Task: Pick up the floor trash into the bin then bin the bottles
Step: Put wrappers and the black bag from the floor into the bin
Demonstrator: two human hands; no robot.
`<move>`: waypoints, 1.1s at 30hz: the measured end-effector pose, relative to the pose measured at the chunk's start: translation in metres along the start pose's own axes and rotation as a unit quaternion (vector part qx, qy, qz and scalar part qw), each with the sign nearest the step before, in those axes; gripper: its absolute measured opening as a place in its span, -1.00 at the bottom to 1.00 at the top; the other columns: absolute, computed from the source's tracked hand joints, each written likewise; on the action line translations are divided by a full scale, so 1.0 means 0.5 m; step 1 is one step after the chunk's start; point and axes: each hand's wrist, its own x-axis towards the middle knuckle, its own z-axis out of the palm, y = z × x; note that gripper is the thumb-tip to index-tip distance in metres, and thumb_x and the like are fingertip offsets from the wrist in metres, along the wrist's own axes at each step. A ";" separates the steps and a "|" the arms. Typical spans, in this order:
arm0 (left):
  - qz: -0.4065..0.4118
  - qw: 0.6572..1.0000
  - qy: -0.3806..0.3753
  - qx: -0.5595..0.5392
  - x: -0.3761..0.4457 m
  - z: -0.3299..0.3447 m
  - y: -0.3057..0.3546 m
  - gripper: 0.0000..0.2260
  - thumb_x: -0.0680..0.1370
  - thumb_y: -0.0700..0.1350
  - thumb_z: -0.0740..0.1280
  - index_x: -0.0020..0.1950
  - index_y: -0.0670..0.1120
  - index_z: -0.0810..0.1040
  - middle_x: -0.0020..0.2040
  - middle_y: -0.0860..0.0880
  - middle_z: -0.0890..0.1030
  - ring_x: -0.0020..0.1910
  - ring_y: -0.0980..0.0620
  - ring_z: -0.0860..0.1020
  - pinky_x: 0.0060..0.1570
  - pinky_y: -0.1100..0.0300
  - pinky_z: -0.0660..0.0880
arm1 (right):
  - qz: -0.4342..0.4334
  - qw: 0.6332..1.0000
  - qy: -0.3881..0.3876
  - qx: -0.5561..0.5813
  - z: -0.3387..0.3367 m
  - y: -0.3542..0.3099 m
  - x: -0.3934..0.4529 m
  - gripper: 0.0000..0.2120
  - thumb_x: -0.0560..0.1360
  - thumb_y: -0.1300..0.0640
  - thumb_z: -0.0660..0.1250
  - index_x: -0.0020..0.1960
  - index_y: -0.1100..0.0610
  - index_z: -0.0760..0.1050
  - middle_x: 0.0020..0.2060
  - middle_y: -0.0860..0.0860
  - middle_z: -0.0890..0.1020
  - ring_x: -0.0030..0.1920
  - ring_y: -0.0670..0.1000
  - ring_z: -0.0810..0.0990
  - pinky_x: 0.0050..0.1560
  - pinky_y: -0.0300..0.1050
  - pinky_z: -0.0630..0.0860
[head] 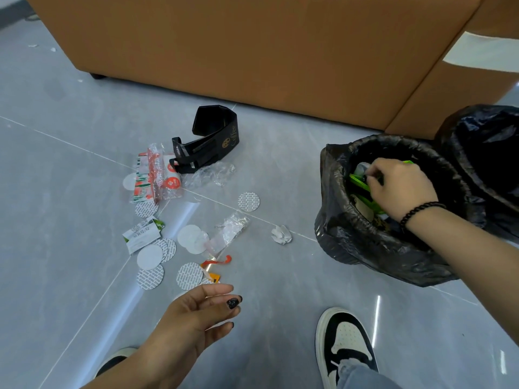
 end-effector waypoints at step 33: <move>0.039 0.964 0.185 0.185 0.177 -0.212 -0.106 -0.83 0.37 -0.31 0.42 -0.11 -0.11 0.57 -0.15 -0.11 0.63 -0.22 -0.05 0.57 -0.18 0.11 0.53 | -0.375 0.793 -0.397 -0.269 0.226 -0.361 -0.033 -0.90 0.50 0.20 0.17 -0.05 0.14 0.44 0.02 0.06 0.53 -0.03 0.11 0.56 -0.09 -0.06 0.52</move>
